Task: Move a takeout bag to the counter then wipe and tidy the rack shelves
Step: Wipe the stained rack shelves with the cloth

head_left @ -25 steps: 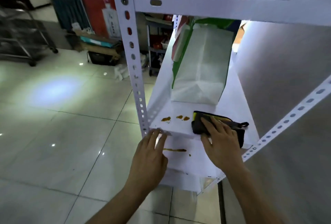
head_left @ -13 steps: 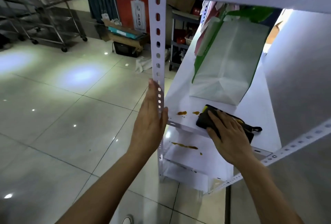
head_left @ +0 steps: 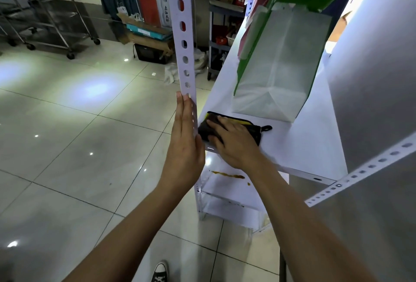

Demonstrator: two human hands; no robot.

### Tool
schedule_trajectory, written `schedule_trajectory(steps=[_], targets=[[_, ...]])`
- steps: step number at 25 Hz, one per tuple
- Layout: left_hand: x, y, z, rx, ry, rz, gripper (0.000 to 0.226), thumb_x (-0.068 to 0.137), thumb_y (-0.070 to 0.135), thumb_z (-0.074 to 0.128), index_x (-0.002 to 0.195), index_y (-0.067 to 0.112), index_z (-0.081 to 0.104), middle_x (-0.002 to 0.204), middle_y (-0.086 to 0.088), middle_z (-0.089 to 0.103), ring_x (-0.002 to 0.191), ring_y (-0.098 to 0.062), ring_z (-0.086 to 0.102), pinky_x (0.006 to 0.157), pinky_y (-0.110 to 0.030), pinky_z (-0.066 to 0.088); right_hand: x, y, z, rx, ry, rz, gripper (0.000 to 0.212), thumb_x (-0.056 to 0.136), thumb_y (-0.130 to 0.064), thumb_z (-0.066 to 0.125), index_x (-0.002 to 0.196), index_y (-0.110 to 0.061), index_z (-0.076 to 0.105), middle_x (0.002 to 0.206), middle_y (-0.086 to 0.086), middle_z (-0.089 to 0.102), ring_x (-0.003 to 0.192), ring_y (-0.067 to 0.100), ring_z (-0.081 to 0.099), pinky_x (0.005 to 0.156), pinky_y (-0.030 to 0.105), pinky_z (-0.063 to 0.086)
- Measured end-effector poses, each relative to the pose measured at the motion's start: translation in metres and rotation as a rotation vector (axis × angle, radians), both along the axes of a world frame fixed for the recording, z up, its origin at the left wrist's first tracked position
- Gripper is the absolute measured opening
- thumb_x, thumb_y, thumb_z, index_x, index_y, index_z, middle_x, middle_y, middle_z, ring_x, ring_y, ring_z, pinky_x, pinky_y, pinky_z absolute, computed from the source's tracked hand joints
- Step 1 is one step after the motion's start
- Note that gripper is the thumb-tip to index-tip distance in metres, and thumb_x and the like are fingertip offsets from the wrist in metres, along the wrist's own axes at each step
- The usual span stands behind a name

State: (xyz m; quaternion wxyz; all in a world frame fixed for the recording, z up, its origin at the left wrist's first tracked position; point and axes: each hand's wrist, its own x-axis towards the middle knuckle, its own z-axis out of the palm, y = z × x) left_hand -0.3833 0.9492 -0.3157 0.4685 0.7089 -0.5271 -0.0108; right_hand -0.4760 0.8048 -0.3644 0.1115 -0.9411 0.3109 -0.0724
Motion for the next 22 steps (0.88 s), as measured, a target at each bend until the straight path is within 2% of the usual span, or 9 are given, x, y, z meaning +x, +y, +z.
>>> schedule_trajectory(steps=[3, 8, 12, 16, 19, 22], targets=[[-0.001, 0.001, 0.001, 0.013, 0.032, -0.007, 0.077, 0.093, -0.015, 0.043, 0.157, 0.005, 0.007, 0.167, -0.008, -0.002, 0.153, -0.011, 0.0, 0.116, -0.011, 0.011, -0.018, 0.006, 0.004, 0.007, -0.028, 0.047, 0.049, 0.106, -0.041, 0.035, 0.155, -0.032, 0.036, 0.163, -0.004, 0.031, 0.149, 0.017, 0.028, 0.121, 0.035, 0.021], [0.003, 0.002, 0.001, -0.007, 0.032, -0.033, 0.079, 0.091, -0.018, 0.043, 0.157, 0.006, 0.006, 0.167, -0.007, -0.004, 0.154, -0.013, -0.001, 0.118, -0.014, 0.013, -0.08, 0.02, -0.001, 0.053, -0.043, 0.079, 0.049, 0.107, -0.041, 0.036, 0.155, -0.033, 0.035, 0.163, -0.005, 0.032, 0.15, 0.016, 0.026, 0.123, 0.034, 0.019], [0.001, 0.002, 0.003, 0.019, 0.05, -0.023, 0.088, 0.085, -0.022, 0.044, 0.158, 0.009, 0.004, 0.167, -0.006, -0.005, 0.154, -0.013, -0.004, 0.123, -0.026, 0.013, -0.043, 0.009, 0.0, 0.011, 0.02, 0.071, 0.052, 0.108, -0.042, 0.03, 0.158, -0.032, 0.026, 0.165, -0.004, 0.026, 0.151, 0.017, 0.023, 0.122, 0.034, 0.018], [-0.003, 0.001, 0.004, 0.02, 0.044, -0.023, 0.086, 0.085, -0.021, 0.042, 0.157, 0.007, 0.004, 0.167, -0.009, -0.004, 0.154, -0.013, -0.004, 0.122, -0.028, 0.017, -0.006, -0.001, 0.003, -0.022, 0.034, 0.028, 0.053, 0.108, -0.041, 0.029, 0.159, -0.031, 0.024, 0.166, -0.003, 0.026, 0.152, 0.016, 0.023, 0.122, 0.034, 0.017], [-0.004, 0.001, 0.003, 0.015, 0.032, -0.024, 0.086, 0.086, -0.021, 0.042, 0.157, 0.009, 0.003, 0.167, -0.009, -0.004, 0.153, -0.012, -0.003, 0.121, -0.02, 0.014, -0.026, 0.012, -0.002, -0.025, 0.013, 0.017, 0.052, 0.108, -0.042, 0.029, 0.159, -0.03, 0.026, 0.165, -0.003, 0.027, 0.151, 0.017, 0.025, 0.122, 0.034, 0.018], [0.003, 0.002, 0.0, 0.026, 0.024, -0.022, 0.085, 0.089, -0.017, 0.044, 0.158, 0.011, 0.003, 0.167, -0.003, -0.006, 0.153, -0.009, -0.003, 0.117, -0.014, 0.019, -0.058, 0.025, -0.006, -0.016, -0.025, 0.025, 0.05, 0.108, -0.041, 0.031, 0.157, -0.031, 0.032, 0.163, -0.004, 0.033, 0.149, 0.017, 0.029, 0.121, 0.033, 0.021]])
